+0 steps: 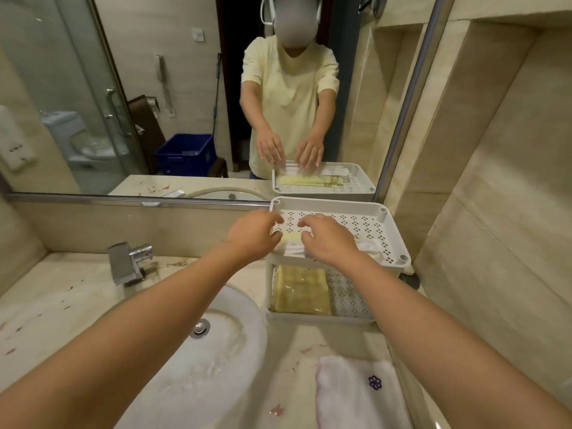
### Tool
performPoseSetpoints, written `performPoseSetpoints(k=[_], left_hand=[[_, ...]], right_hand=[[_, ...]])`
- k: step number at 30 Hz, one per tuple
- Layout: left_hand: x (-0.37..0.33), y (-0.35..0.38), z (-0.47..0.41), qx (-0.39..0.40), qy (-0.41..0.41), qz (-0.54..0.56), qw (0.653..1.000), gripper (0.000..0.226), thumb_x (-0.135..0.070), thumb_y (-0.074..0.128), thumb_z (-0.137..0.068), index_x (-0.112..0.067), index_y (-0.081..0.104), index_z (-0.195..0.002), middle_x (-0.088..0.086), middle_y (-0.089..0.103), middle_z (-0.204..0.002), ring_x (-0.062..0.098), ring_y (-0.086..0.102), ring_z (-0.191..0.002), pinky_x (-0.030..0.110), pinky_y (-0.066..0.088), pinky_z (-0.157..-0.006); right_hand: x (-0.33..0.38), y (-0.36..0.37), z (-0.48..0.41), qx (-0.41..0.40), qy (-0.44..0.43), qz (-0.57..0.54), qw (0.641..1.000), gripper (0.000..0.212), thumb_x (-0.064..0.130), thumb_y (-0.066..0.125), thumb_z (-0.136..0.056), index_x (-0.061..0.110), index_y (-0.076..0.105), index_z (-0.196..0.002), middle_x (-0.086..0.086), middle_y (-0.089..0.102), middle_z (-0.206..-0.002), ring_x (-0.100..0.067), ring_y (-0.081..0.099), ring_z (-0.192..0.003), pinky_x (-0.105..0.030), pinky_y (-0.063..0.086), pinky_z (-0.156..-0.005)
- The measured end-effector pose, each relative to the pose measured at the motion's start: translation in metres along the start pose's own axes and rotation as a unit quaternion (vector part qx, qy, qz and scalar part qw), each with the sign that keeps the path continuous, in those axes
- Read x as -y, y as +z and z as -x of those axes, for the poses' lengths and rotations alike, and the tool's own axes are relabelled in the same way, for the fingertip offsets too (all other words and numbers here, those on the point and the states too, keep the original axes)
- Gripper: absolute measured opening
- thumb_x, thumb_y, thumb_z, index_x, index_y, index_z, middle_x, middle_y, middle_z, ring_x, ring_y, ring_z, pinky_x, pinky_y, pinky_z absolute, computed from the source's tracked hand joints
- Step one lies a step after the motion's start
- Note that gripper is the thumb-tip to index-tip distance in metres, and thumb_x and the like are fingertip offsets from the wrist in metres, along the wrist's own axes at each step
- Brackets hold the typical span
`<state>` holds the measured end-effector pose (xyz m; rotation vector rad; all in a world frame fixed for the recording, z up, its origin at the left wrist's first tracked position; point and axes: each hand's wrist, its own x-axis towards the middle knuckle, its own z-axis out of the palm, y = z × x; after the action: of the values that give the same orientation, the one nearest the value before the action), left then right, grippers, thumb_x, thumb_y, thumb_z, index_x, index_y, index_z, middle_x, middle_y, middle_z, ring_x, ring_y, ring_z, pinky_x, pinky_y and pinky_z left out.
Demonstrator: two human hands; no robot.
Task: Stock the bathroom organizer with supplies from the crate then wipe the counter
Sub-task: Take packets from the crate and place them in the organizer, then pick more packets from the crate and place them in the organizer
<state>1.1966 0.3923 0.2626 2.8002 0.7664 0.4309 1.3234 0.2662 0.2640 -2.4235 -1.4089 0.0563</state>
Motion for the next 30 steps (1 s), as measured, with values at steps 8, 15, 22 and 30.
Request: performPoseSetpoints(k=[8, 15, 22, 30], left_hand=[[0.05, -0.047, 0.087, -0.009, -0.081, -0.042, 0.996, 0.045, -0.04, 0.057, -0.093, -0.024, 0.05, -0.134, -0.003, 0.056, -0.131, 0.016, 0.056, -0.114, 0.035, 0.051, -0.088], [0.1, -0.074, 0.192, 0.02, -0.181, -0.079, 0.98, 0.047, -0.043, 0.059, -0.089, -0.025, 0.05, -0.132, -0.002, 0.054, -0.132, 0.019, 0.053, -0.118, 0.037, 0.048, -0.092], [0.135, -0.09, 0.325, 0.04, -0.279, -0.116, 0.952, 0.052, -0.046, 0.057, -0.09, -0.027, 0.045, -0.136, -0.001, 0.05, -0.133, 0.02, 0.051, -0.118, 0.037, 0.046, -0.091], [0.158, -0.104, 0.47, 0.044, -0.391, -0.12, 0.911, 0.053, -0.045, 0.055, -0.089, -0.027, 0.044, -0.138, -0.002, 0.048, -0.135, 0.02, 0.05, -0.12, 0.039, 0.048, -0.091]], right_hand=[[0.088, 0.014, 0.018, 0.018, -0.081, 0.02, 0.996, 0.04, 0.027, 0.046, -0.093, 0.025, 0.053, -0.133, 0.001, 0.053, -0.137, -0.022, 0.051, -0.122, -0.038, 0.045, -0.091], [0.175, 0.049, 0.059, 0.1, -0.162, 0.061, 0.98, 0.046, 0.034, 0.053, -0.088, 0.024, 0.05, -0.134, -0.003, 0.053, -0.136, -0.025, 0.049, -0.124, -0.039, 0.044, -0.096], [0.267, 0.09, 0.125, 0.142, -0.269, 0.082, 0.949, 0.048, 0.034, 0.051, -0.089, 0.019, 0.048, -0.135, -0.006, 0.05, -0.136, -0.028, 0.047, -0.124, -0.04, 0.044, -0.094], [0.36, 0.132, 0.199, 0.183, -0.38, 0.078, 0.903, 0.054, 0.033, 0.053, -0.09, 0.02, 0.043, -0.141, -0.005, 0.047, -0.14, -0.027, 0.045, -0.128, -0.037, 0.042, -0.099]])
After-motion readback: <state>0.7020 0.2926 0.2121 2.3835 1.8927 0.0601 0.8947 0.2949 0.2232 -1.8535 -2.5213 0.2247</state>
